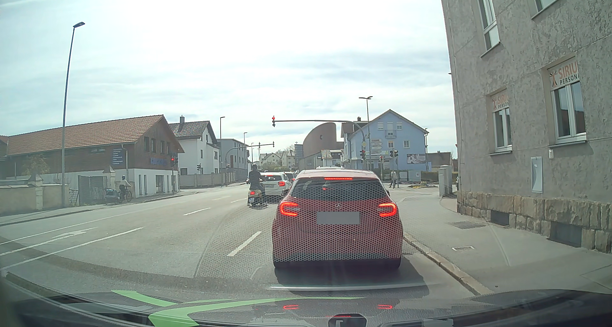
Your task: Follow the waypoints while adhering to traffic rules and regulations
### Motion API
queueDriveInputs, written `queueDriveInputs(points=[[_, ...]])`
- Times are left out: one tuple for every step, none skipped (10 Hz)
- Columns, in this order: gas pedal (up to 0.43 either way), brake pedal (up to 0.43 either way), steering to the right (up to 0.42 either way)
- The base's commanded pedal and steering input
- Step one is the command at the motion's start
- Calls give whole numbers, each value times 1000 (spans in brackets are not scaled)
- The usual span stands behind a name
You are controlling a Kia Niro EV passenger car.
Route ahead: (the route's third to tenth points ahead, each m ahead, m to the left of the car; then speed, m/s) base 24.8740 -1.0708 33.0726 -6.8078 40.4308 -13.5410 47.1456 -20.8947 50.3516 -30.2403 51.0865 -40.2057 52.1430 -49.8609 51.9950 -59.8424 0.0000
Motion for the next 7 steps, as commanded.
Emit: queueDriveInputs(points=[[0, 268, 1], [0, 262, 0], [0, 262, 0], [0, 262, 0], [0, 262, 0], [0, 262, 0], [0, 262, 0]])
